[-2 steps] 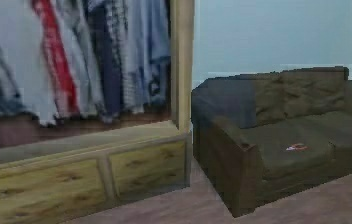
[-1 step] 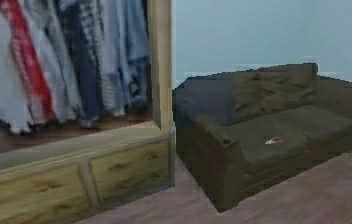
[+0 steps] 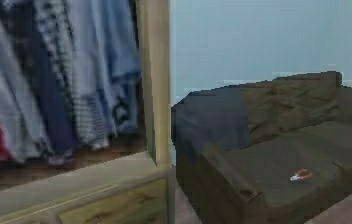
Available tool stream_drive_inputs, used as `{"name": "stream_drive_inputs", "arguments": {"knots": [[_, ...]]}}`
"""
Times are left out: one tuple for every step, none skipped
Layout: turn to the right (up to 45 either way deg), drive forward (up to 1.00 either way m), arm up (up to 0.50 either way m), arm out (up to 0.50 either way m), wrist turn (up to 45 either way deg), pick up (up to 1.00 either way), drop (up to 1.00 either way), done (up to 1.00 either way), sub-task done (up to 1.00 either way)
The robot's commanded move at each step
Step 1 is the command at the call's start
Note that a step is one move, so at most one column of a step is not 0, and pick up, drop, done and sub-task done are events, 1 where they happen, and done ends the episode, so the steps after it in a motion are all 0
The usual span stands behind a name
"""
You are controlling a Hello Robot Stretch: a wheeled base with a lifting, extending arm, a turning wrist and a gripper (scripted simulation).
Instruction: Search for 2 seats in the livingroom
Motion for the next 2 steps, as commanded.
{"name": "stream_drive_inputs", "arguments": {"knots": [[33.0,0.00,0.00,0.00,0.0,0.00,0.00,0.00,0.00],[0.0,0.00,0.00,0.00,0.0,0.00,0.00,0.00,1.00]]}}
